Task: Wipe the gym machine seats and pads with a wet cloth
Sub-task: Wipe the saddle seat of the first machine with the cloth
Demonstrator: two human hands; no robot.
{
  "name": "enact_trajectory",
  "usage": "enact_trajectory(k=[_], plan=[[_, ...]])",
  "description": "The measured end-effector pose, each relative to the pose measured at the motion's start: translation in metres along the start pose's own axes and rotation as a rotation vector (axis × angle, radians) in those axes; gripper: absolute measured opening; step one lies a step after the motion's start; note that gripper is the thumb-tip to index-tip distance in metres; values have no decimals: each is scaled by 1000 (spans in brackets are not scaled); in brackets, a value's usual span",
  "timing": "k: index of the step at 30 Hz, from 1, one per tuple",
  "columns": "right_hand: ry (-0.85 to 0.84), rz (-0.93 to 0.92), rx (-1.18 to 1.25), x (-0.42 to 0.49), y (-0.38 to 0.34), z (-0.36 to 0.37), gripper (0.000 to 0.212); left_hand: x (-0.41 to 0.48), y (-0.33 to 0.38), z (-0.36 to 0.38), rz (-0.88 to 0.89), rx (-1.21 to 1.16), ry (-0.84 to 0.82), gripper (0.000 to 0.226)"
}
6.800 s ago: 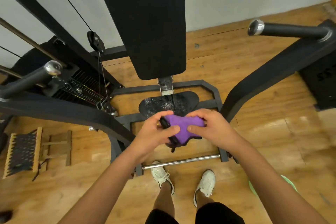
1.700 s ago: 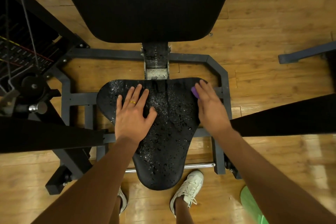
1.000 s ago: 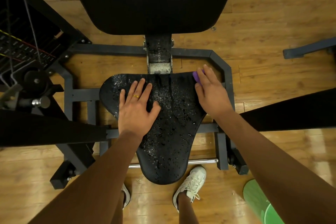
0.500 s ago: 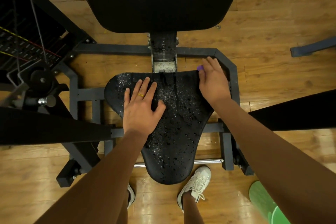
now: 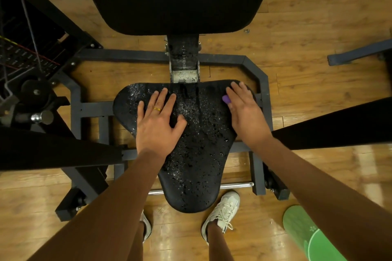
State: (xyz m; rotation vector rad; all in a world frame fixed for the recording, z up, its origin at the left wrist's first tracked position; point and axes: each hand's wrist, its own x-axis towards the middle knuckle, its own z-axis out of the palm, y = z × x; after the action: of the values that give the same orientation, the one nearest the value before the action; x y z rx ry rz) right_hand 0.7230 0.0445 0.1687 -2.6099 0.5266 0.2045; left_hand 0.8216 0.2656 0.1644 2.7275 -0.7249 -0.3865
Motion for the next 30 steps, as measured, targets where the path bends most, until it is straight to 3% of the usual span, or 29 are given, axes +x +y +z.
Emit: enact_trajectory(k=[6,11,17,25,30], plan=[[7,168,45,68,-5,2,42,-2,-2,4,3,2,-10,61],[-18,41,58,8,-11,7,42,-3,-4,4,6,13,-20,61],[6,56,80,-59,-25,16,46,-2,-2,3,7,12,-17,61],[-3,229,76,64,-20,7,43,-2,-1,7,-2,1,3,60],[39,212,89,-14,-39,21,46,2,-4,5,-6,10,-10,60]])
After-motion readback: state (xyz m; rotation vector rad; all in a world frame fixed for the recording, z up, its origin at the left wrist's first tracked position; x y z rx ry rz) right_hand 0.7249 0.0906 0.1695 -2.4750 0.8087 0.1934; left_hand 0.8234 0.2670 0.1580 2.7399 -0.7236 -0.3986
